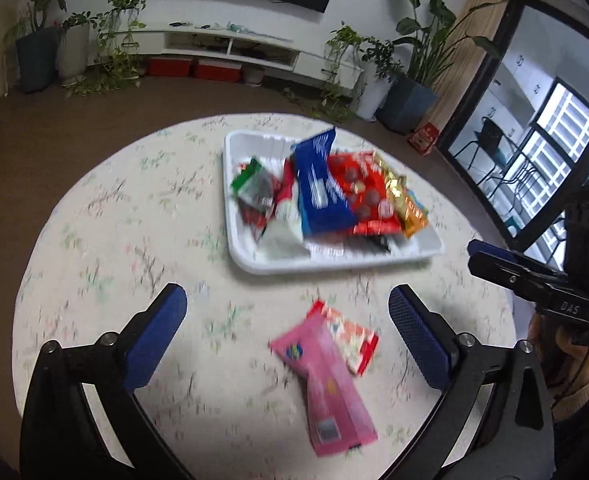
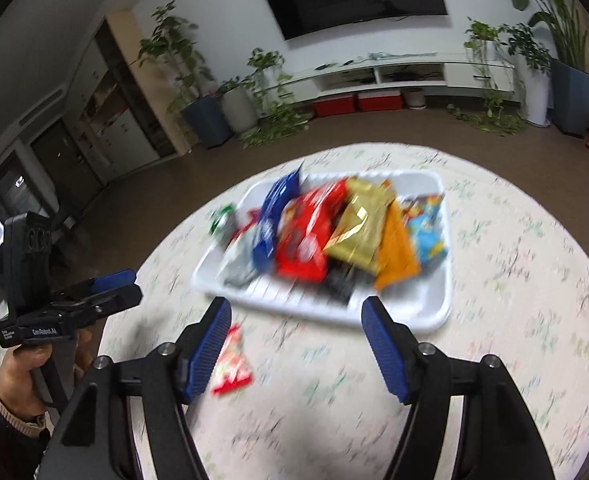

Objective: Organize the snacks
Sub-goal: 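Move both tools to the pink bar and strawberry packet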

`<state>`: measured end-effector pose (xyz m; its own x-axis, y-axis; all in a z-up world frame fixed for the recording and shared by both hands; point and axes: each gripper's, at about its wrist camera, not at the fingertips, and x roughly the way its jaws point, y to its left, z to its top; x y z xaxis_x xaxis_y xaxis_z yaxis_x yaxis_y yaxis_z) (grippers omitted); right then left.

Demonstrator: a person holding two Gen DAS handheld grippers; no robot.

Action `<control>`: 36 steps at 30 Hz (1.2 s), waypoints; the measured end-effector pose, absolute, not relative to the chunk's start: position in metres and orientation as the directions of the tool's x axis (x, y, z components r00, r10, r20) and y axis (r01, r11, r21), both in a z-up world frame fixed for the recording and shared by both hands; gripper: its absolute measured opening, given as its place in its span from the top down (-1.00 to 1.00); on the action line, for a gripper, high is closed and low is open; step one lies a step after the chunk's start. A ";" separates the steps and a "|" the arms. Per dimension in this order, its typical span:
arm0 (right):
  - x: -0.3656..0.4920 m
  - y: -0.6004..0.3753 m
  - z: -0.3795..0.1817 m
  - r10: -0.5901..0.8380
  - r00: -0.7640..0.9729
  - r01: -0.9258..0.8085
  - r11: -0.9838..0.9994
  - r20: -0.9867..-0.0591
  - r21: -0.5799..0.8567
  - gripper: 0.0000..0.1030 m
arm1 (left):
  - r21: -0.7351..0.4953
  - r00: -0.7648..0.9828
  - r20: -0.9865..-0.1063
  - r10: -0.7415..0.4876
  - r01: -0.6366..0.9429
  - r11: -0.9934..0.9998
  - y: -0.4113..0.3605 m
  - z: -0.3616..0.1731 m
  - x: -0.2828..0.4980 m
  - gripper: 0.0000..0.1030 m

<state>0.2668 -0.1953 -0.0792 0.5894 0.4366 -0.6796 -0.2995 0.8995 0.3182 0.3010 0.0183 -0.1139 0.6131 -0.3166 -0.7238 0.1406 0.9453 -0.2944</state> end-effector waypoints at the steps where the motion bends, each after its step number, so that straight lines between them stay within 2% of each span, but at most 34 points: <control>1: 0.260 -0.192 -0.081 0.446 0.584 -0.308 0.895 -0.678 0.323 -0.38 | -0.293 0.611 -0.729 -0.307 0.128 0.948 0.017 -0.117 0.291 -0.99; 5: 0.227 -0.180 -0.092 0.470 0.567 -0.324 0.882 -0.677 0.341 -0.48 | -0.286 0.606 -0.737 -0.298 0.120 0.951 0.006 -0.128 0.259 -0.99; 10: 0.189 -0.171 -0.115 0.480 0.542 -0.311 0.877 -0.689 0.366 -0.50 | -0.293 0.584 -0.757 -0.293 0.097 0.951 -0.011 -0.151 0.234 -0.99; 15: 0.162 -0.169 -0.132 0.444 0.550 -0.275 0.896 -0.707 0.348 -0.65 | -0.267 0.585 -0.771 -0.250 0.060 0.962 -0.019 -0.163 0.224 -0.99; 25: 0.161 -0.174 -0.134 0.426 0.559 -0.257 0.905 -0.711 0.340 -0.68 | -0.161 0.534 -0.833 -0.144 0.014 0.987 -0.023 -0.168 0.251 -0.99; 30: 0.169 -0.167 -0.132 0.415 0.562 -0.273 0.909 -0.716 0.314 -0.68 | -0.194 0.476 -0.864 -0.164 -0.014 0.981 -0.019 -0.179 0.269 -0.99; 36: 0.189 -0.157 -0.128 0.402 0.565 -0.308 0.913 -0.721 0.267 -0.68 | -0.162 0.451 -0.880 -0.148 0.008 0.987 -0.020 -0.187 0.283 -0.95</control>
<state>0.1893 -0.1575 -0.1277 0.5646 0.4016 -0.7211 -0.3079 0.9131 0.2675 0.2826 -0.0198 -0.1874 0.4510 -0.1478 -0.8802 0.0081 0.9868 -0.1616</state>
